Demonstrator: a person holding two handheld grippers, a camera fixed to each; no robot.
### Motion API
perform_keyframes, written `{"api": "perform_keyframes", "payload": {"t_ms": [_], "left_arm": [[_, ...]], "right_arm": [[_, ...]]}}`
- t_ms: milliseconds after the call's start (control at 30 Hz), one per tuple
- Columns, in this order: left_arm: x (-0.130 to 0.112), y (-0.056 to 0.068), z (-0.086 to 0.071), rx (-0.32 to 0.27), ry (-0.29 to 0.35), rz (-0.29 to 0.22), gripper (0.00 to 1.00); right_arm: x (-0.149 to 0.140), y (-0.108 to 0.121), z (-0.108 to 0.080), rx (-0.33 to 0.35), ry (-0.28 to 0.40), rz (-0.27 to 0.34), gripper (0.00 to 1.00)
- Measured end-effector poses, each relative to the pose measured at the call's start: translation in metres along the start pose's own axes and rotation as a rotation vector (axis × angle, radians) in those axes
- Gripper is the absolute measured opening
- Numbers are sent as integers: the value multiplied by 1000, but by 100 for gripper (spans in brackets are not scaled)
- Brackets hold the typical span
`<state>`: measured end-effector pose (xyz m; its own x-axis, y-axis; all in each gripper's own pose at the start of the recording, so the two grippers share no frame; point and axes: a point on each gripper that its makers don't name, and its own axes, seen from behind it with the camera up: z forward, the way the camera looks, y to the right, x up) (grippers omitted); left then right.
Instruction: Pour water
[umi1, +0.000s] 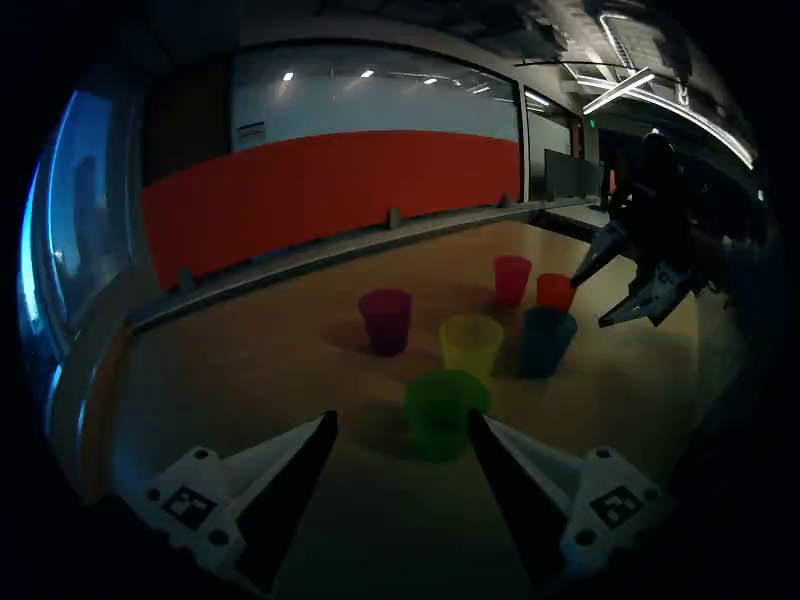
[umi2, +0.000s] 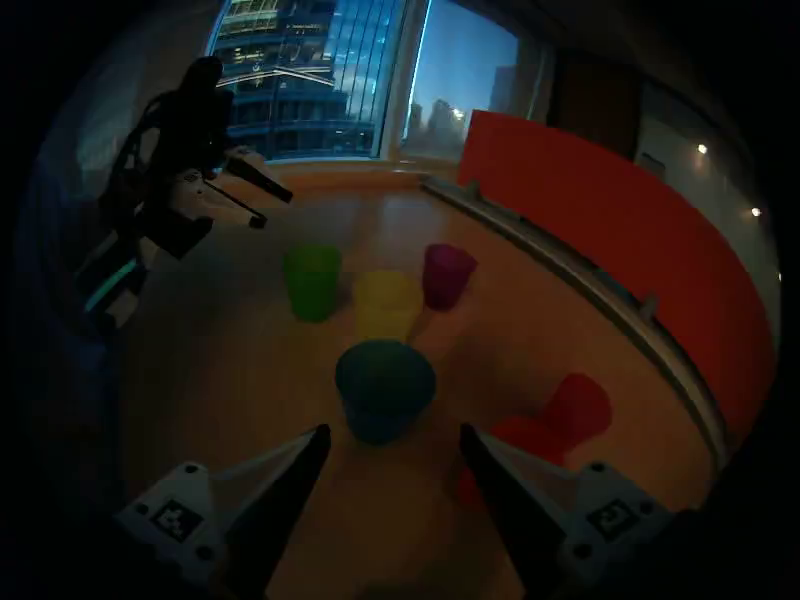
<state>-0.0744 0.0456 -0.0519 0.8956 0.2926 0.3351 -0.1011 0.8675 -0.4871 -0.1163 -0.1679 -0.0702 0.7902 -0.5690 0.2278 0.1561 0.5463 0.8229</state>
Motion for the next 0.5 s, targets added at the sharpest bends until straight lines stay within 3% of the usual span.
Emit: {"api": "perform_keyframes", "payload": {"t_ms": [200,500], "left_arm": [[15,-13,-11,71,75,-51,96],[45,-37,-32,202,200,-112,96]], "right_arm": [[7,7,-26,-64,69,54,100],[6,31,-67,-210,178,171,100]]}}
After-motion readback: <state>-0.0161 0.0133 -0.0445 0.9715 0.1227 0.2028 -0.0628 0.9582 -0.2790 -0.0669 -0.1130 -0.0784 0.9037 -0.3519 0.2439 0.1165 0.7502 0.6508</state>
